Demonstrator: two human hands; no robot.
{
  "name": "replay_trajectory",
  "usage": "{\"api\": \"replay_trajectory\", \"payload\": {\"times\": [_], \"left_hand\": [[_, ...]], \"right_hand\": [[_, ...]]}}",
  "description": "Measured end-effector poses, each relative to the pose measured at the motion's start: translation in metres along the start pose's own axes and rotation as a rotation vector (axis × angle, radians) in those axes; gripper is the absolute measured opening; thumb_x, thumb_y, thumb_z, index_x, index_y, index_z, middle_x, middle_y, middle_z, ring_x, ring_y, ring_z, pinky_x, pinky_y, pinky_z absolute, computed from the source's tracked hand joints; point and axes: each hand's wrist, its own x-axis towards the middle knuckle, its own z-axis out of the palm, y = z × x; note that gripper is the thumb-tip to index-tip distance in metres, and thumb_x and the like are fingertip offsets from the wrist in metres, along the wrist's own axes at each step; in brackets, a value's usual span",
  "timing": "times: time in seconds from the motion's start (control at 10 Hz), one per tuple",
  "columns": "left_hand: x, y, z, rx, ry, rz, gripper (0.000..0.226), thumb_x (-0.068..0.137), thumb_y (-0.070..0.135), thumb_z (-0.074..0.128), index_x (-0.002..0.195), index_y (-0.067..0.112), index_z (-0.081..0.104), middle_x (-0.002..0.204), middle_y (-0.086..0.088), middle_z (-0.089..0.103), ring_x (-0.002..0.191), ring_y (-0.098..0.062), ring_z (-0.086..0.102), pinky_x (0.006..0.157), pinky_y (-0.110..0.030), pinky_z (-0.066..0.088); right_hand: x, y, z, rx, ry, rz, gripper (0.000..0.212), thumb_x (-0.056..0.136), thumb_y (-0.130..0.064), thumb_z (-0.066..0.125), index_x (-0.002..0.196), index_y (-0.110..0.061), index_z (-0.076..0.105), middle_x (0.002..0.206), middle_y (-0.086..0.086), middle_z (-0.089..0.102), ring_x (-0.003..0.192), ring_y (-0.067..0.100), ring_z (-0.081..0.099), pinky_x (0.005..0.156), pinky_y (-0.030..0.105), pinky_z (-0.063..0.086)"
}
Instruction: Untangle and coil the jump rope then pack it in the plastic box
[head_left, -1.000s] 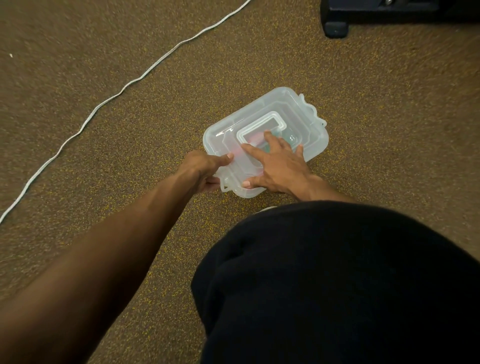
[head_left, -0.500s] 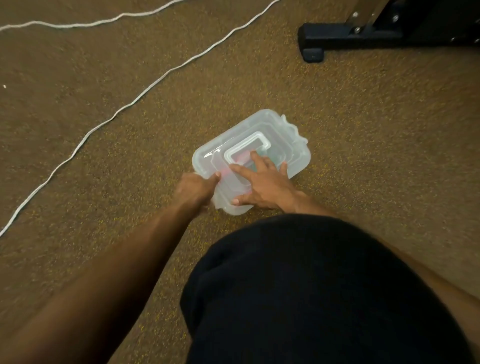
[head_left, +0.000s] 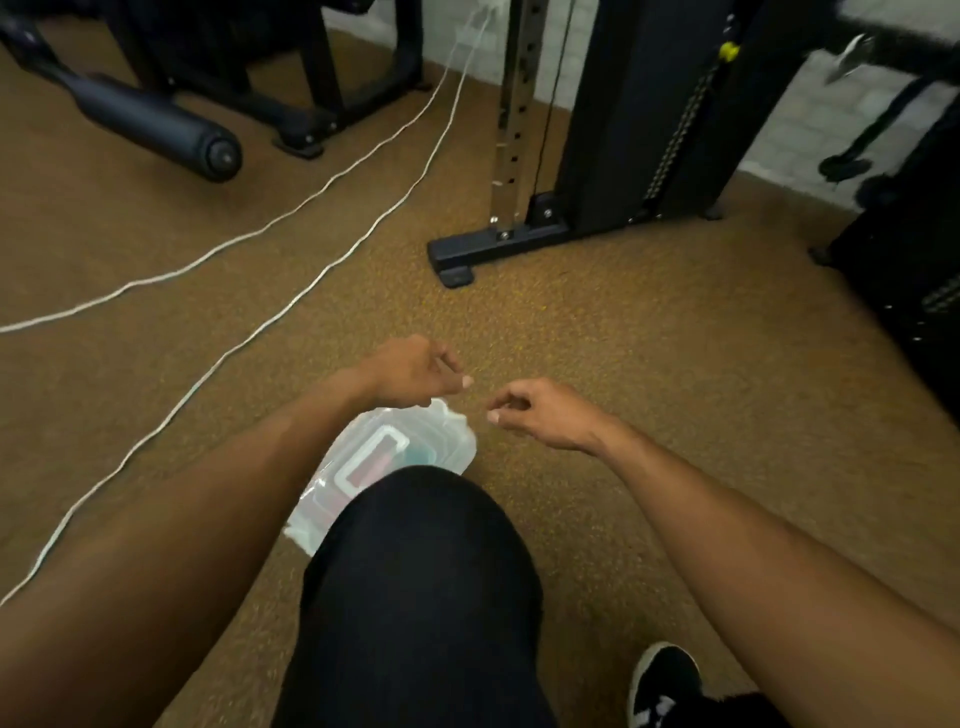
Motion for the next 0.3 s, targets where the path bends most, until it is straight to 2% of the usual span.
{"api": "replay_trajectory", "payload": {"times": [0.1,0.2,0.3], "left_hand": [[0.024,0.056,-0.01,0.134,-0.083,0.077,0.034,0.092,0.041,0.064,0.117,0.019,0.066,0.109,-0.008,0.07,0.086,-0.018,0.067,0.08,-0.035,0.052],[0.031,0.093,-0.011,0.175,-0.111,0.107,0.036,0.092,0.041,0.063,0.12,0.017,0.064,0.111,-0.009,0.069,0.09,-0.021,0.069,0.084,-0.038,0.053],[0.033,0.136,-0.001,0.235,-0.104,0.162,0.034,0.093,0.041,0.062,0.119,0.019,0.064,0.109,-0.004,0.069,0.088,-0.018,0.068,0.075,-0.033,0.051]], "right_hand": [[-0.039,0.013,-0.058,0.008,0.084,0.015,0.03,0.094,-0.034,0.066,0.121,-0.021,0.067,0.11,-0.002,0.07,0.094,0.01,0.067,0.086,0.029,0.054],[-0.07,0.028,-0.094,0.013,0.145,0.039,0.03,0.094,-0.036,0.066,0.121,-0.023,0.067,0.104,-0.003,0.067,0.087,0.008,0.065,0.083,0.029,0.053],[-0.114,0.053,-0.127,0.038,0.234,0.066,0.031,0.095,-0.034,0.065,0.121,-0.017,0.067,0.092,-0.009,0.065,0.075,0.001,0.061,0.068,0.02,0.047]]}}
